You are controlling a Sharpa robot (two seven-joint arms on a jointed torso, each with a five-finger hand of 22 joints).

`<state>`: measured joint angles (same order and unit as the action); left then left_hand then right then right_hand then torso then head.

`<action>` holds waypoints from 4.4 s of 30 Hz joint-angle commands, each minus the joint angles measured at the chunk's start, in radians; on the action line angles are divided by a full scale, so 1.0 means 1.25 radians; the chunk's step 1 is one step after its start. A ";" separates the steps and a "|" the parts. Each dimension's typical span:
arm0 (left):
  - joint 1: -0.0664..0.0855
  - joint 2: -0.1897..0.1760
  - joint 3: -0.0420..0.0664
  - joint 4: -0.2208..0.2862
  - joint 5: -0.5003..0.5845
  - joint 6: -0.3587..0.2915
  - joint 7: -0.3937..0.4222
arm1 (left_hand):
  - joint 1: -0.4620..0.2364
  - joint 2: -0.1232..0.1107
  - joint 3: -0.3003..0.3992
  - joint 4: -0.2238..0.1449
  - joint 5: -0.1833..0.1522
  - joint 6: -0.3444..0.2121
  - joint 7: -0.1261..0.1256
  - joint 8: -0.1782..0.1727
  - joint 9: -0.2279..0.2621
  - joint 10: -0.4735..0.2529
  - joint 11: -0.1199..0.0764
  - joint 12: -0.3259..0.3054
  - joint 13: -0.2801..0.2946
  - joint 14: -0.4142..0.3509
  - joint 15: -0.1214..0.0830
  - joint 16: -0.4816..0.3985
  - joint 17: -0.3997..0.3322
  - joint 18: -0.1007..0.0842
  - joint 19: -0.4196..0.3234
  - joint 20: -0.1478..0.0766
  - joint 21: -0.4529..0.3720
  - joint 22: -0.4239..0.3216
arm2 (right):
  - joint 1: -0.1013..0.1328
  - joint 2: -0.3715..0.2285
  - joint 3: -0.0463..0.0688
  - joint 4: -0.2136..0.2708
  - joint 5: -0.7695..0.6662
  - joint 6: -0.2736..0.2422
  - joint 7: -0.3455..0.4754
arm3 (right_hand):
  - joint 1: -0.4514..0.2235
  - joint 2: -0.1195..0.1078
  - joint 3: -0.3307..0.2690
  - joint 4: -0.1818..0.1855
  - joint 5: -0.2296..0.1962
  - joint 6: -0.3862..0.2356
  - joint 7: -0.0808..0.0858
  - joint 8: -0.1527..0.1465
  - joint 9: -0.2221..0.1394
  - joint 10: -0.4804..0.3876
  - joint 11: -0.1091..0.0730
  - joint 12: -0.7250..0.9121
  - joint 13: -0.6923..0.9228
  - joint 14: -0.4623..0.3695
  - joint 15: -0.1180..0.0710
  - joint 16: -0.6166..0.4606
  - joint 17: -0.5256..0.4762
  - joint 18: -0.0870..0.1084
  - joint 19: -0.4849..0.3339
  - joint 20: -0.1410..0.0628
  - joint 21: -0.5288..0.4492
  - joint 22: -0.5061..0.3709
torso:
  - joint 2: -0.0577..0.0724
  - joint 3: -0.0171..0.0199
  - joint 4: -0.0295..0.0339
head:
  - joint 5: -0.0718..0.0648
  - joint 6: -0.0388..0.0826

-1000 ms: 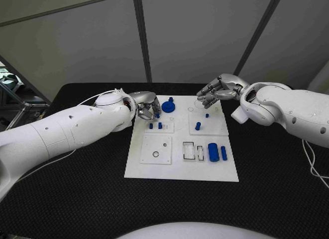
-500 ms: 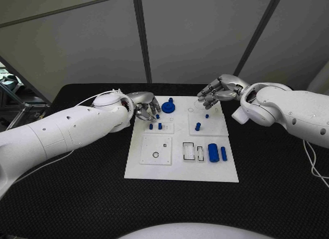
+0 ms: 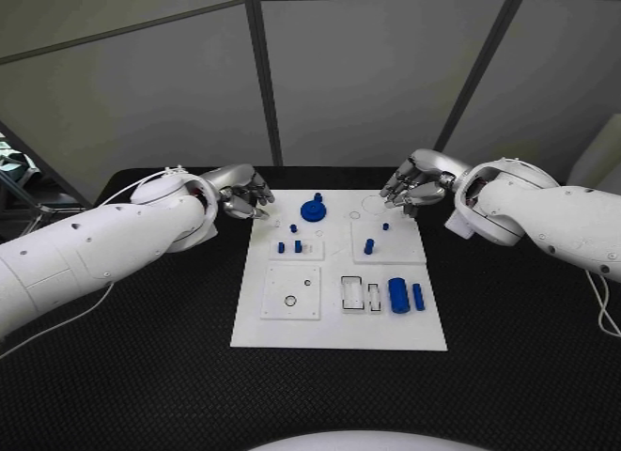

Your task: Assemble the parts on the task board

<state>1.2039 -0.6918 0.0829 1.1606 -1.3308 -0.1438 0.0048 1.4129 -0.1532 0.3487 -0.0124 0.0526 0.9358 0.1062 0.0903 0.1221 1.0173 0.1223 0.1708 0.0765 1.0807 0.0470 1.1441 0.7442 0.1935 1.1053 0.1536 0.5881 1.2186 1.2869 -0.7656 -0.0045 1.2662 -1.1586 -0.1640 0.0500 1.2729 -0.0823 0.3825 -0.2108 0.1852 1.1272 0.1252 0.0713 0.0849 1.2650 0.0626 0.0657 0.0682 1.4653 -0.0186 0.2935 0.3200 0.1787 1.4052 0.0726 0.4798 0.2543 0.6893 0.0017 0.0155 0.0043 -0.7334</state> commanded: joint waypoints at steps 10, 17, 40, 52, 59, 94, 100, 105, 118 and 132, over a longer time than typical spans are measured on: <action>-0.007 -0.093 0.007 0.101 0.474 -0.048 0.116 | 0.010 0.016 0.027 0.008 -0.003 0.064 0.026 0.019 0.014 0.078 -0.022 0.026 0.024 -0.047 -0.019 -0.178 -0.147 -0.010 -0.026 -0.021 -0.101 -0.073 | -0.025 -0.022 0.000 0.049 -0.403 -0.049 -0.086 | -0.049 -0.029 0.042 -0.001 -0.013 0.008 -0.002 -0.006 -0.005 -0.030 0.000 -0.003 -0.002 0.016 -0.001 0.230 0.220 -0.056 0.000 -0.003 0.468 0.503 | -0.001 0.0000 0.0016 | -0.034 0.017; -0.023 -0.140 0.007 0.183 0.741 -0.035 0.204 | -0.008 0.017 0.019 0.023 -0.004 0.068 0.028 0.014 0.016 0.082 -0.021 0.019 0.022 -0.033 -0.016 -0.224 -0.173 -0.009 -0.017 -0.019 -0.141 -0.111 | -0.046 -0.019 0.001 0.056 -0.435 -0.059 -0.097 | -0.052 -0.038 0.041 -0.001 -0.013 -0.007 0.005 -0.006 -0.008 -0.064 0.010 -0.003 -0.003 0.012 0.006 0.340 0.323 -0.065 -0.005 0.010 0.561 0.607 | -0.001 -0.0011 0.0025 | -0.040 0.019; -0.035 -0.172 0.007 0.247 0.877 0.004 0.245 | -0.011 0.022 0.014 0.030 -0.003 0.070 0.042 0.009 0.017 0.084 -0.017 0.013 0.023 -0.023 -0.014 -0.248 -0.184 -0.009 -0.001 -0.017 -0.171 -0.143 | -0.067 0.024 0.001 0.024 -0.435 -0.050 -0.097 | -0.035 -0.018 0.065 -0.005 -0.010 -0.028 0.014 -0.005 -0.013 -0.075 0.017 -0.002 -0.003 0.013 0.010 0.490 0.451 -0.081 0.007 0.022 0.675 0.744 | 0.000 -0.0001 0.0010 | -0.027 0.013; -0.035 -0.170 0.007 0.245 0.878 0.008 0.238 | -0.010 0.021 0.012 0.030 -0.003 0.068 0.047 0.006 0.017 0.081 -0.014 0.011 0.023 -0.022 -0.012 -0.254 -0.186 -0.010 0.002 -0.016 -0.178 -0.150 | -0.068 0.032 0.001 0.020 -0.430 -0.015 -0.099 | -0.022 0.002 0.131 -0.013 -0.051 0.002 0.007 -0.002 -0.008 -0.045 0.010 -0.002 -0.002 0.015 0.005 0.562 0.511 -0.093 0.024 0.019 0.729 0.816 | 0.000 -0.0006 -0.0010 | -0.017 0.006; -0.035 -0.168 0.007 0.244 0.878 0.009 0.236 | -0.010 0.021 0.012 0.030 -0.003 0.068 0.047 0.006 0.017 0.081 -0.014 0.011 0.023 -0.022 -0.012 -0.254 -0.186 -0.010 0.002 -0.016 -0.178 -0.150 | -0.072 0.039 0.001 0.016 -0.431 0.001 -0.102 | -0.024 0.000 0.141 -0.013 -0.053 0.005 0.006 -0.003 -0.008 -0.042 0.009 -0.002 -0.002 0.015 0.005 0.575 0.521 -0.095 0.027 0.018 0.738 0.828 | -0.001 -0.0001 0.0009 | -0.017 0.002; -0.035 -0.166 0.007 0.238 0.878 0.011 0.235 | -0.014 0.019 0.007 0.034 -0.003 0.064 0.051 0.002 0.016 0.077 -0.011 0.007 0.023 -0.021 -0.009 -0.260 -0.187 -0.010 0.007 -0.014 -0.188 -0.160 | -0.083 0.005 0.002 0.070 -0.437 -0.116 -0.105 | -0.015 0.018 0.179 -0.011 -0.057 0.034 -0.002 0.002 0.000 -0.008 -0.002 0.000 0.001 0.017 -0.006 0.622 0.557 -0.104 0.045 0.009 0.774 0.880 | -0.002 -0.0006 0.0007 | -0.018 -0.001; -0.035 -0.165 0.007 0.236 0.878 0.012 0.235 | -0.014 0.019 0.007 0.034 -0.003 0.064 0.051 0.002 0.016 0.077 -0.011 0.007 0.023 -0.021 -0.009 -0.260 -0.187 -0.010 0.007 -0.014 -0.188 -0.160 | -0.082 -0.026 0.004 0.119 -0.428 -0.146 -0.104 | -0.017 0.013 0.181 -0.013 -0.056 0.033 -0.002 0.000 0.000 -0.010 -0.001 -0.002 0.001 0.017 -0.006 0.625 0.558 -0.104 0.045 0.009 0.775 0.882 | -0.002 -0.0013 -0.0006 | -0.020 0.000; -0.035 -0.163 0.007 0.235 0.878 0.013 0.235 | -0.013 0.019 0.006 0.034 -0.004 0.063 0.051 0.001 0.016 0.077 -0.010 0.007 0.023 -0.021 -0.009 -0.261 -0.188 -0.010 0.007 -0.014 -0.189 -0.162 | -0.082 -0.049 0.012 0.172 -0.408 -0.157 -0.103 | -0.017 0.011 0.181 -0.013 -0.056 0.033 -0.002 -0.001 0.000 -0.010 -0.001 -0.002 0.001 0.017 -0.006 0.626 0.559 -0.104 0.045 0.009 0.775 0.882 | -0.002 -0.0008 0.0002 | -0.019 0.001; -0.035 -0.145 0.007 0.225 0.878 0.016 0.235 | -0.013 0.019 0.006 0.034 -0.004 0.063 0.051 0.001 0.016 0.077 -0.010 0.007 0.023 -0.021 -0.009 -0.261 -0.188 -0.010 0.007 -0.014 -0.189 -0.162 | -0.082 -0.042 0.018 0.295 -0.354 -0.171 -0.085 | -0.015 0.008 0.185 -0.016 -0.053 0.032 -0.002 -0.002 0.000 -0.011 -0.001 -0.003 0.000 0.016 -0.006 0.628 0.560 -0.104 0.044 0.009 0.775 0.882 | -0.002 -0.0017 0.0013 | 0.007 -0.001; -0.033 -0.119 0.007 0.215 0.878 0.016 0.234 | -0.013 0.019 0.006 0.034 -0.004 0.063 0.051 0.001 0.016 0.077 -0.010 0.007 0.023 -0.021 -0.008 -0.262 -0.188 -0.010 0.008 -0.013 -0.191 -0.163 | -0.119 0.052 0.007 0.284 -0.353 -0.132 -0.069 | -0.014 0.008 0.189 -0.017 -0.052 0.030 0.000 -0.004 0.000 -0.014 0.000 -0.003 0.000 0.015 -0.005 0.629 0.560 -0.104 0.043 0.009 0.775 0.881 | -0.001 -0.0015 0.0004 | 0.060 -0.014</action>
<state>1.1605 -0.8421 0.0900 1.4293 -0.2395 -0.1339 0.2893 1.4042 -0.1249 0.3588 0.0274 0.0526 1.0184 0.1643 0.0945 0.1414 1.1134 0.1026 0.1848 0.1060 1.0509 0.0340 0.8211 0.5108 0.1942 1.1076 0.1344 0.3549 1.0164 1.1377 -0.7015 0.0036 1.6242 -1.6014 -0.3459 -0.0549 1.2538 -0.0642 0.6121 -0.2317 0.1152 1.1649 0.1220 0.0723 0.0849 1.2506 0.0591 0.0654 0.0660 1.4650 -0.0181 1.0747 1.0187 0.0539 1.4565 0.0855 1.4436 1.3077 0.6869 -0.0012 0.0178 0.0696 -0.7487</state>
